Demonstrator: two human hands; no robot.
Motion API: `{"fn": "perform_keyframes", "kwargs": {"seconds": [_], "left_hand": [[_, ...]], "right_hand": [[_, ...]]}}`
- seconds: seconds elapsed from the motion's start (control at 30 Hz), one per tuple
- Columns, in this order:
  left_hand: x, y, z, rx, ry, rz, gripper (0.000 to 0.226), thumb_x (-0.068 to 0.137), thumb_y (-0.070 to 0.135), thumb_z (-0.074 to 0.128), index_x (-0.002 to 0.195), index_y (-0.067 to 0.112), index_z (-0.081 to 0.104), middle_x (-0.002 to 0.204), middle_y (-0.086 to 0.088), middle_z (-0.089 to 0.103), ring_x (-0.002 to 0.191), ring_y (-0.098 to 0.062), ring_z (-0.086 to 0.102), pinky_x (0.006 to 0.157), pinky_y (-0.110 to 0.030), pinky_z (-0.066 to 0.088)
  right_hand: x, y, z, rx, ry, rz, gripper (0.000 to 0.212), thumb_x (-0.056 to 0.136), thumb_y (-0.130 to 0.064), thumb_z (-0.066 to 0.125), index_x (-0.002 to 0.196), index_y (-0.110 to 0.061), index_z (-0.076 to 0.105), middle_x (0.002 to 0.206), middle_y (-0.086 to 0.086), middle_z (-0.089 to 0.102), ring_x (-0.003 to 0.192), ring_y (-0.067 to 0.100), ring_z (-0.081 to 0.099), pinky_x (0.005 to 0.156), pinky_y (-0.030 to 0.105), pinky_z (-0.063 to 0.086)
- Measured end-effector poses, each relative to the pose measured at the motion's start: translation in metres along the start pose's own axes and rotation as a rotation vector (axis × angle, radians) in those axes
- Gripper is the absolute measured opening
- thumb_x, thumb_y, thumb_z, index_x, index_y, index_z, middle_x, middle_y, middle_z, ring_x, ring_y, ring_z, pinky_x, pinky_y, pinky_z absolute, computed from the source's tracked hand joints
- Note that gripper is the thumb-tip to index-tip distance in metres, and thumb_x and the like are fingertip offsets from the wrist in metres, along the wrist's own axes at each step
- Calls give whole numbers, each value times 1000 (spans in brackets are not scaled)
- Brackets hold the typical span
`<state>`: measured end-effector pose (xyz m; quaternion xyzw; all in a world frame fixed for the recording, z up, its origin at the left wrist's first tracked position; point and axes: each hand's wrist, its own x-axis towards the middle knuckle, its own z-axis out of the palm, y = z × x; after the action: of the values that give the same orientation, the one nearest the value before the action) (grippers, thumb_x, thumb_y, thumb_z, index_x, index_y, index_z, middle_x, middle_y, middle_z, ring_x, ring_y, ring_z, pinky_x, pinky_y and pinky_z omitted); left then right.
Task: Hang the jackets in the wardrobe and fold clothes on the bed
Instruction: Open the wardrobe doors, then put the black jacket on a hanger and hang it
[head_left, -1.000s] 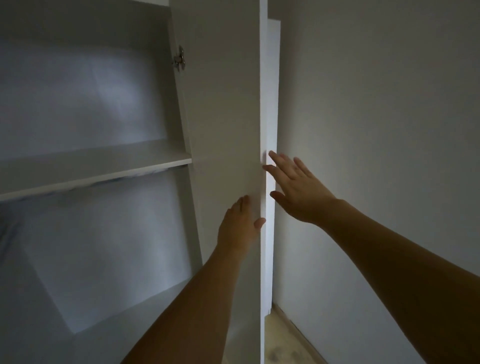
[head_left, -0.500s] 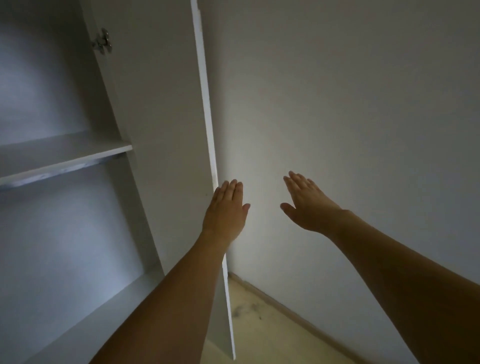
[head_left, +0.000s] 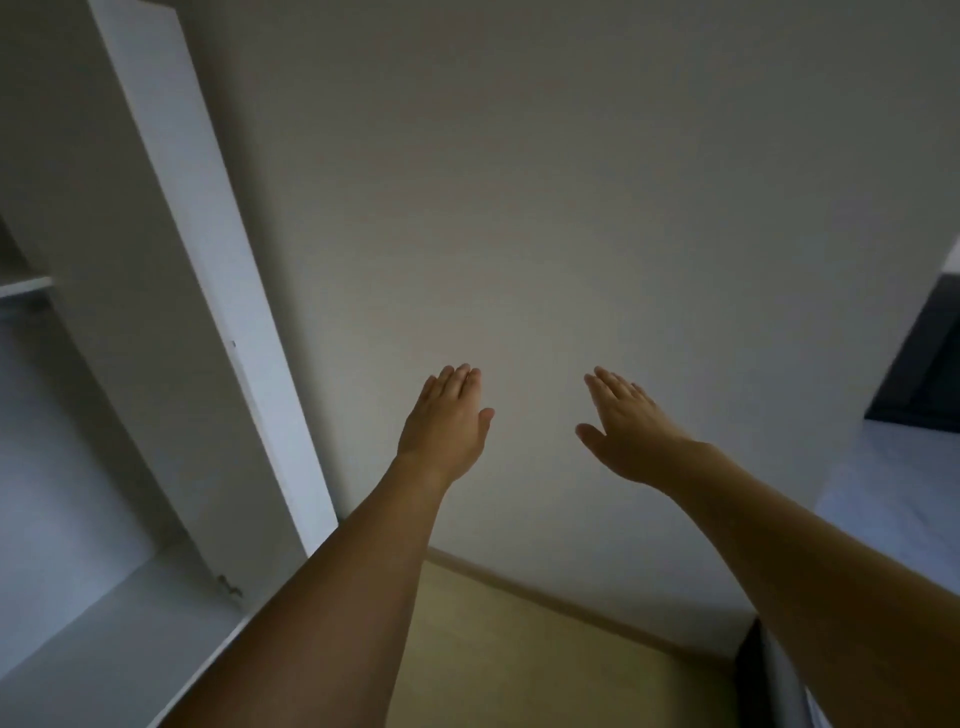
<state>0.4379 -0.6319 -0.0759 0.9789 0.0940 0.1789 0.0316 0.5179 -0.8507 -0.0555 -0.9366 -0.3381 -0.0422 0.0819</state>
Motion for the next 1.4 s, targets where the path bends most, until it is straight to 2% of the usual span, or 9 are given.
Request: {"fn": "perform_keyframes", "kwargs": {"seconds": [0.13,0.47,0.7,0.87,1.07,1.27,1.4], "left_hand": [[-12,68,15,-4,-66,59,59,105,37,27,154,8,13,162,-8,13,149,-22,7,122,-36,3],[-25,211,60,-80,-208,168,59,105,36,28,153,7,14,161,-7,14,149,-22,9,121,-37,5],[-48,339,70,-122,-185,191,58,104,36,30,153,7,16,161,-8,17,149,-22,11,121,-37,7],[-90,430,96,-176,-228,129,57,104,36,33,152,7,20,159,-9,22,147,-23,16,121,-38,12],[-119,526,140,-178,-317,160,55,102,32,39,150,7,26,157,-10,28,145,-23,23,119,-35,14],[-137,628,193,-251,-392,187,51,100,30,46,143,5,39,148,-14,41,135,-27,38,111,-33,25],[-164,706,236,-251,-506,185,56,100,32,46,147,5,33,152,-13,36,139,-27,35,114,-35,25]], "right_hand": [[-53,63,3,40,-52,94,67,103,-36,35,154,-9,0,162,9,-3,149,22,-1,121,35,0],[-156,181,5,136,-46,285,71,101,-36,41,154,-11,0,162,8,1,148,25,6,118,35,8],[-233,273,-3,166,-3,298,72,100,-37,45,154,-15,2,162,6,4,148,25,8,118,35,10],[-313,360,-1,205,-64,332,71,99,-37,47,154,-15,8,161,5,10,147,25,13,117,38,15],[-397,458,18,240,-179,527,71,99,-39,46,153,-12,10,161,6,13,146,26,18,117,39,19],[-470,547,45,314,-227,647,72,98,-39,45,153,-10,9,161,7,13,146,24,19,116,36,18],[-528,626,58,382,-288,699,70,99,-34,45,153,-7,8,160,10,12,146,24,18,116,33,17]]}}
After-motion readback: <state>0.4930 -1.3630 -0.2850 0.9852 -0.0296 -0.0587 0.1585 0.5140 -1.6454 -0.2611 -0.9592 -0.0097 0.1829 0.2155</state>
